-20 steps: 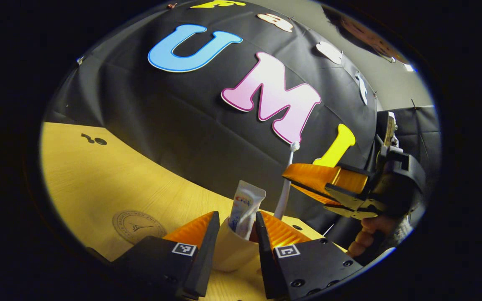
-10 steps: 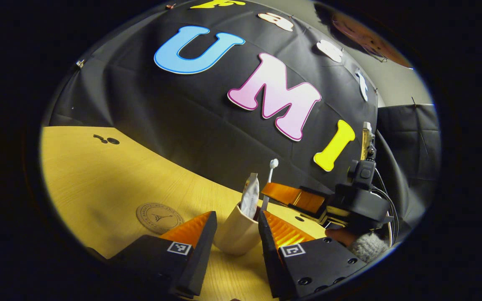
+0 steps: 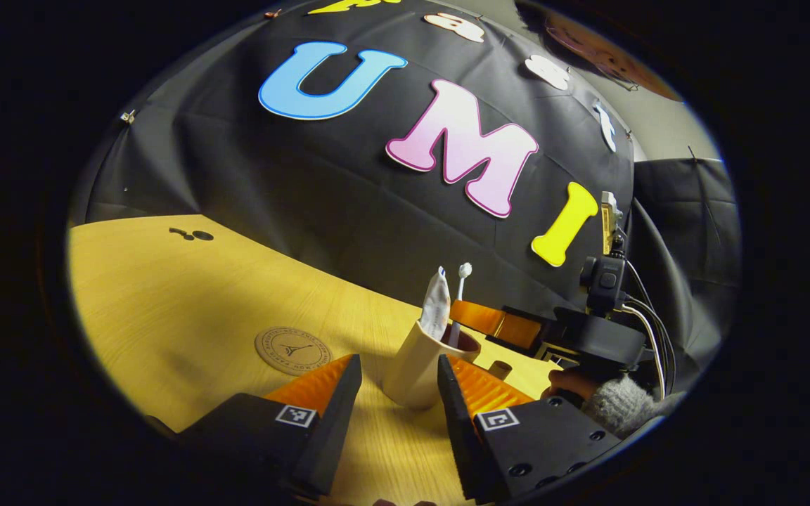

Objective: Put the toothbrush and toothpaste on the desktop into the cup, then pick up the cup and place it on the coaster on the desktop.

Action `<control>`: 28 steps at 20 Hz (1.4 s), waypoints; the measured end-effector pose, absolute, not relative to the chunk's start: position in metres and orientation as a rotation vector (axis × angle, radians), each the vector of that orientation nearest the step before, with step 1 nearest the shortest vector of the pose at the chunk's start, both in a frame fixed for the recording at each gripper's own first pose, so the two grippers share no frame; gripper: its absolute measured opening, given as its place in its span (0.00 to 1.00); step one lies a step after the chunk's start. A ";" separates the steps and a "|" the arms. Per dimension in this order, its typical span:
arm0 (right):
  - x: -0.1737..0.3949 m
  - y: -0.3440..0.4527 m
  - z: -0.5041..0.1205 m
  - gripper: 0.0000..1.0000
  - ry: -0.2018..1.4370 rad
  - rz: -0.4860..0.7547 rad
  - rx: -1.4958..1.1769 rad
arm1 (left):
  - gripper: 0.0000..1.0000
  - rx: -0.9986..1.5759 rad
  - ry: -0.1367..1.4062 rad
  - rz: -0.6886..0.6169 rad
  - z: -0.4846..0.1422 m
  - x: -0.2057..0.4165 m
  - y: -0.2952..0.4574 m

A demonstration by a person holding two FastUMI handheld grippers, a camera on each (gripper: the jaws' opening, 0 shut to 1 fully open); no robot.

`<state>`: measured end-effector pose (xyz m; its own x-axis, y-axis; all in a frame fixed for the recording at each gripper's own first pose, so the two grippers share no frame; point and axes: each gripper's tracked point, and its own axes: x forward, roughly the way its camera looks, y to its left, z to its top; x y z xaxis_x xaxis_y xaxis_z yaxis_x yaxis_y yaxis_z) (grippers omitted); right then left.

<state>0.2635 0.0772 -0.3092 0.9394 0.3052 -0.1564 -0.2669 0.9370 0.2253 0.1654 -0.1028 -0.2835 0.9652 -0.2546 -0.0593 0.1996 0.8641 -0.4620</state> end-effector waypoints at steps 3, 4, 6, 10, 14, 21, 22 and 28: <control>0.255 0.074 -0.309 0.07 0.201 0.308 0.176 | 0.69 -0.465 0.118 -0.231 -0.282 0.164 -0.097; 0.252 0.072 -0.308 0.17 0.209 0.312 0.169 | 0.69 -0.465 0.117 -0.229 -0.282 0.163 -0.095; 0.243 0.065 -0.307 0.22 0.221 0.321 0.150 | 0.69 -0.465 0.115 -0.225 -0.283 0.164 -0.091; 0.218 0.049 -0.293 0.23 0.252 0.345 0.094 | 0.69 -0.461 0.117 -0.216 -0.284 0.163 -0.081; 0.179 0.035 -0.302 0.34 0.456 0.402 0.005 | 0.69 -0.461 0.122 -0.215 -0.286 0.160 -0.068; 0.142 0.024 -0.329 0.34 0.821 0.475 -0.176 | 0.69 -0.426 0.103 -0.186 -0.285 0.153 -0.044; 0.142 0.025 -0.333 0.34 0.854 0.479 -0.181 | 0.69 -0.422 0.100 -0.183 -0.285 0.152 -0.041; 0.144 0.041 -0.369 0.34 0.997 0.525 -0.250 | 0.70 -0.391 0.092 -0.157 -0.287 0.146 -0.027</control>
